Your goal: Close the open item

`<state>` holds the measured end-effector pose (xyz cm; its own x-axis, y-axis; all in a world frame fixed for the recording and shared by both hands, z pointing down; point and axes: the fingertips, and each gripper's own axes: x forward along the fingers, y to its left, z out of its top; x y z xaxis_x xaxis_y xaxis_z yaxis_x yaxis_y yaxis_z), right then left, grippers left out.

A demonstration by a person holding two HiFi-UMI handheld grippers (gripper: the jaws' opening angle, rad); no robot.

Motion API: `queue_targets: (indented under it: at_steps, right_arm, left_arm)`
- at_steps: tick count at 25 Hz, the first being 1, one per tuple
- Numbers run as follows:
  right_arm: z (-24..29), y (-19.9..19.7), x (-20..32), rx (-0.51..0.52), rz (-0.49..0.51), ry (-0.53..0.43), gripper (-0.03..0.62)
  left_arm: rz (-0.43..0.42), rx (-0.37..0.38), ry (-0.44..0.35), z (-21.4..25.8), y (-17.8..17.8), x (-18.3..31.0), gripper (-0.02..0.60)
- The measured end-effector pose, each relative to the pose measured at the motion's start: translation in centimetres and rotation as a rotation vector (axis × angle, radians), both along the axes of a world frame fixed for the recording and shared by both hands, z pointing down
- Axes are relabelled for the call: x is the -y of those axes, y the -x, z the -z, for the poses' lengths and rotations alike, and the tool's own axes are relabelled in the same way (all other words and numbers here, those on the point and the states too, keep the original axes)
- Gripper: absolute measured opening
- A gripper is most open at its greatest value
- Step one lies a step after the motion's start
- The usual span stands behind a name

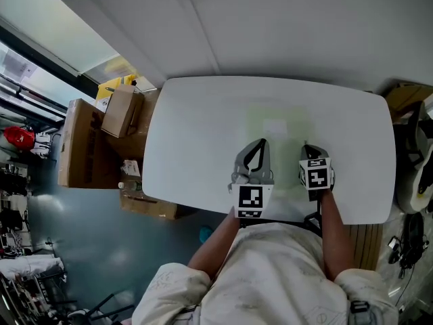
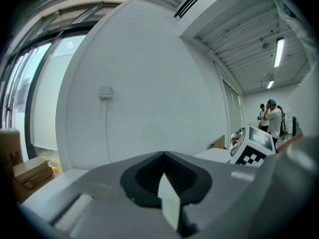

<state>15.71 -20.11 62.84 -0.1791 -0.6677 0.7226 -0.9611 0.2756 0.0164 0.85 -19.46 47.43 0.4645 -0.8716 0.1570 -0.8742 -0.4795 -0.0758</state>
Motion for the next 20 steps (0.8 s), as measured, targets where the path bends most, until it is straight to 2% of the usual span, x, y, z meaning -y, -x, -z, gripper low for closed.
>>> queue_targets:
  at_steps: [11,20]
  right_arm:
    - [4.3,-0.5,-1.4,0.033,-0.003,-0.081,0.002]
    - [9.6,-0.2,-1.3,0.062,0.018,-0.194,0.002]
  left_arm:
    - [-0.018,-0.005,0.008,-0.1,-0.7,-0.4,0.0]
    - [-0.026,-0.013,-0.033,1.4,-0.8,0.0,0.0]
